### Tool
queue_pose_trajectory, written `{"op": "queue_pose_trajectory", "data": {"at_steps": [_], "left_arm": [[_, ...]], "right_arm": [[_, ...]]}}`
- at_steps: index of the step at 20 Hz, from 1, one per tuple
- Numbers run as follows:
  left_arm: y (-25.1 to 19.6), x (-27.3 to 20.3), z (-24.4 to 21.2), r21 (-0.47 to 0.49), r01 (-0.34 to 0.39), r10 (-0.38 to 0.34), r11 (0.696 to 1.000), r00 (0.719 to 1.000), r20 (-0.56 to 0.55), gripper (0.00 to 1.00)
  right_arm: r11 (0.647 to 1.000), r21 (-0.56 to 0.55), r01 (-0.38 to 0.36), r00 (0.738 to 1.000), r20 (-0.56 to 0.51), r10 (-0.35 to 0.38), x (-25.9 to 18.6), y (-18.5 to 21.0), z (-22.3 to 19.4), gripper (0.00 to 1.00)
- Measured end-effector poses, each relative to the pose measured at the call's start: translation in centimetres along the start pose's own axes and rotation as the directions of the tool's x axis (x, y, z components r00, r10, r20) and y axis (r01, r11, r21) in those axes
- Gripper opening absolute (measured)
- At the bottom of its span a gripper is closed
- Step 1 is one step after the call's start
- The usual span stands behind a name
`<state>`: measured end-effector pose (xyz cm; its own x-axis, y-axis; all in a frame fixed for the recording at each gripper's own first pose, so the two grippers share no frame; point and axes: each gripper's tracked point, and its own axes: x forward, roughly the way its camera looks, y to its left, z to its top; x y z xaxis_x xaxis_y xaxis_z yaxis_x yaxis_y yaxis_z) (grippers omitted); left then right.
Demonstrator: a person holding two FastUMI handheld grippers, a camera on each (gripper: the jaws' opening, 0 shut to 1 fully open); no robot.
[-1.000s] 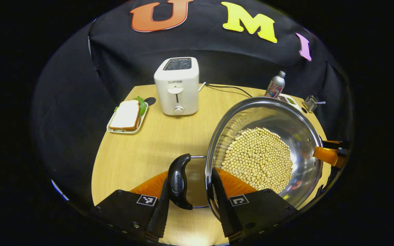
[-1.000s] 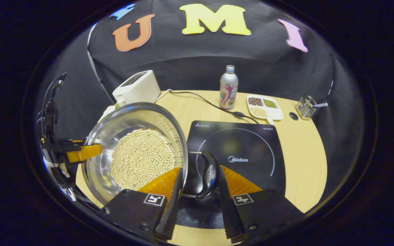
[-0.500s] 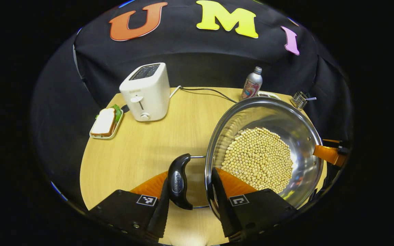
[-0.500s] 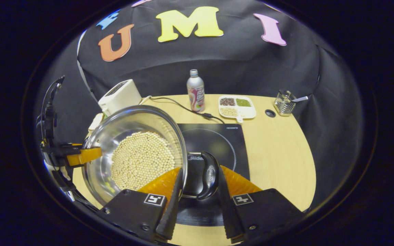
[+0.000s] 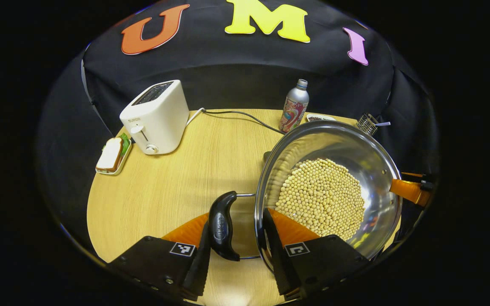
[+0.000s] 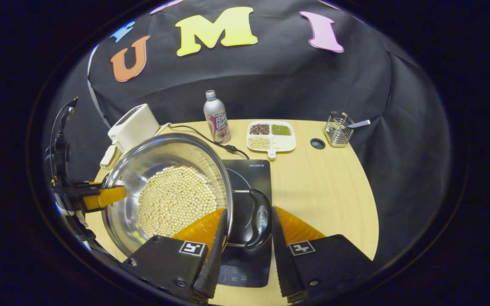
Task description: First push the handle of the pot to place it horizontally, then grasp the pot with both hands and set it on the induction cooktop.
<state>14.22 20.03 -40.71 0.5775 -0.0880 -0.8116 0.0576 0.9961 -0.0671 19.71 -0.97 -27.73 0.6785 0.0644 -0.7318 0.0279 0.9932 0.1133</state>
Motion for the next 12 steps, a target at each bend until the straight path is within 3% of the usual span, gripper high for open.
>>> {"op": "queue_pose_trajectory", "data": {"at_steps": [12], "left_arm": [[-0.3,-0.4,0.1,-0.020,-0.019,0.018,1.000,0.998,-0.053,0.61]], "right_arm": [[1.000,-0.014,-0.004,0.999,-0.050,0.003,3.5,-4.1,1.0,0.55]]}}
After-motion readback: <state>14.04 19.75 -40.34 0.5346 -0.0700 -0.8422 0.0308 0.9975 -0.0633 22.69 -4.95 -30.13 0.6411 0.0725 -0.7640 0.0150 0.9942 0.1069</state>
